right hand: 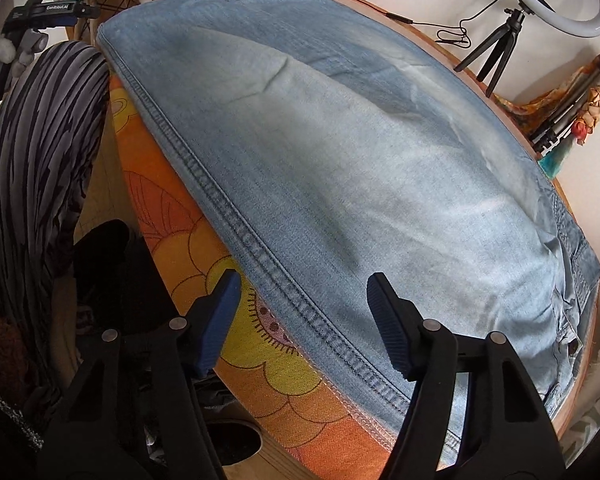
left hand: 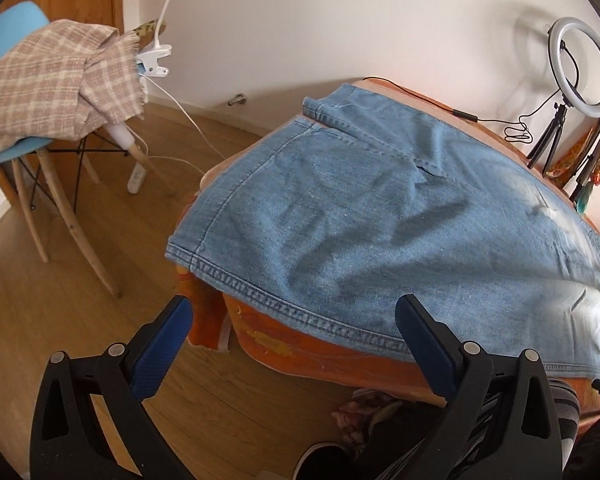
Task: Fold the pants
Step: 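Grasp the jeans leg edge with the right tool while the left tool grasps beside it, then lift the held jeans edge with both tools and fold it over the other half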
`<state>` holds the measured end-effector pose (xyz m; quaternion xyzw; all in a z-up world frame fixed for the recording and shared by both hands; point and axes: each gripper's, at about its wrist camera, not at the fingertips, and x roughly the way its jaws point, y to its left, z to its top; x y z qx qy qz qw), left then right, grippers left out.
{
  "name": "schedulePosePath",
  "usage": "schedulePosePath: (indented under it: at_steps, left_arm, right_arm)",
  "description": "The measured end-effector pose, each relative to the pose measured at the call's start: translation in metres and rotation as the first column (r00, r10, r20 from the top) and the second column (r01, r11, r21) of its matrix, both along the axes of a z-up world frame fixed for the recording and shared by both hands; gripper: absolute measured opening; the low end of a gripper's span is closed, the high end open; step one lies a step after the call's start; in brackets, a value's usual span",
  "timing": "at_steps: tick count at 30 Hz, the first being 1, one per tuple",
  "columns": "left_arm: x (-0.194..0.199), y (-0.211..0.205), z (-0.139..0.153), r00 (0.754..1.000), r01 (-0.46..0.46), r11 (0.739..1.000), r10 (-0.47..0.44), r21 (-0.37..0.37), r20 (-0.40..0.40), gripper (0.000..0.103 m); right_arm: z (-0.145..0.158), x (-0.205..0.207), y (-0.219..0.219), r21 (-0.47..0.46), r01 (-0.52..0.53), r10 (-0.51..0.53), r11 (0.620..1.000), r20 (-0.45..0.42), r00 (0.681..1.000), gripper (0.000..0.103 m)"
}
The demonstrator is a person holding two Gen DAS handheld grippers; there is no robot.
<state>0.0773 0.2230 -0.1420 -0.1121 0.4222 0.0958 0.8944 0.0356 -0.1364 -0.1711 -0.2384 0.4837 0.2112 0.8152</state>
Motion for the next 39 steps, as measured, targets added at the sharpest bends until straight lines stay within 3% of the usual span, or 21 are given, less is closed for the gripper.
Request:
schedulePosePath:
  at_steps: [7, 11, 16, 21, 24, 26, 29, 31, 33, 35, 39]
  left_arm:
    - [0.009, 0.025, -0.018, 0.999, -0.035, 0.985, 0.035, -0.17, -0.006, 0.098]
    - [0.011, 0.044, -0.029, 0.995, -0.098, 0.954, 0.102, -0.285, -0.001, 0.098]
    - [0.012, 0.06, -0.041, 0.986, -0.162, 0.926, 0.165, -0.341, -0.021, 0.098]
    - [0.011, 0.08, -0.055, 0.967, -0.235, 0.857, 0.252, -0.459, -0.024, 0.098]
    - [0.009, 0.084, -0.064, 0.96, -0.257, 0.824, 0.279, -0.504, -0.034, 0.088]
    - [0.01, 0.084, -0.066, 0.956, -0.268, 0.821, 0.29, -0.504, -0.036, 0.067]
    - [0.01, 0.083, -0.06, 0.957, -0.258, 0.823, 0.291, -0.505, -0.015, 0.045]
    - [0.011, 0.079, -0.051, 0.959, -0.25, 0.845, 0.285, -0.473, 0.002, 0.04]
    - [0.011, 0.077, -0.043, 0.961, -0.235, 0.866, 0.274, -0.44, 0.026, 0.028]
    - [0.011, 0.076, -0.036, 0.963, -0.22, 0.878, 0.266, -0.425, 0.05, 0.007]
    - [0.015, 0.076, -0.021, 0.965, -0.17, 0.895, 0.236, -0.413, 0.114, 0.006]
  right_arm:
    - [0.0, 0.001, 0.01, 0.004, -0.017, 0.018, 1.0, -0.03, 0.999, 0.028]
    - [0.004, 0.0, 0.011, -0.002, -0.004, 0.004, 1.0, -0.014, 1.0, 0.019]
    - [0.016, 0.007, 0.007, 0.013, 0.022, -0.023, 1.0, 0.028, 0.999, 0.01]
    - [0.028, 0.008, 0.008, 0.008, 0.025, -0.026, 1.0, 0.059, 0.998, 0.01]
    - [0.028, 0.007, 0.009, 0.005, 0.025, -0.025, 1.0, 0.058, 0.998, 0.01]
    - [0.028, 0.006, 0.01, 0.003, 0.028, -0.028, 1.0, 0.057, 0.998, 0.01]
    - [0.028, 0.007, 0.01, 0.004, 0.034, -0.035, 0.999, 0.062, 0.997, 0.01]
    - [0.03, 0.008, 0.01, 0.009, 0.04, -0.04, 0.999, 0.067, 0.997, 0.01]
    - [0.032, 0.008, 0.009, 0.014, 0.046, -0.047, 0.999, 0.072, 0.996, 0.01]
    - [0.033, 0.008, 0.008, 0.016, 0.051, -0.052, 0.999, 0.075, 0.996, 0.01]
    - [0.036, 0.006, 0.008, 0.003, 0.058, -0.058, 0.998, 0.109, 0.992, 0.008]
